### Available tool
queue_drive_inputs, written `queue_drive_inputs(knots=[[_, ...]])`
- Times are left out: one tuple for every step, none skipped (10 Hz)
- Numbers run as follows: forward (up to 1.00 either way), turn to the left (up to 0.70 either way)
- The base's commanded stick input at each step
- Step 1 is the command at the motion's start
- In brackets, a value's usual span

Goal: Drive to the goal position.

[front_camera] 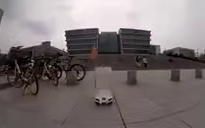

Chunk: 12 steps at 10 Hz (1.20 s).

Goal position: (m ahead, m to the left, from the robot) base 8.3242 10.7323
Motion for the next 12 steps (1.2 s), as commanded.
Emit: queue_drive_inputs(knots=[[1.0, 0.0], [1.0, 0.0], [1.0, 0.0], [1.0, 0.11], [1.0, 0.27], [1.0, 0.19], [1.0, 0.0], [1.0, 0.0], [1.0, 0.0], [1.0, 0.0], [1.0, 0.0], [1.0, 0.0]])
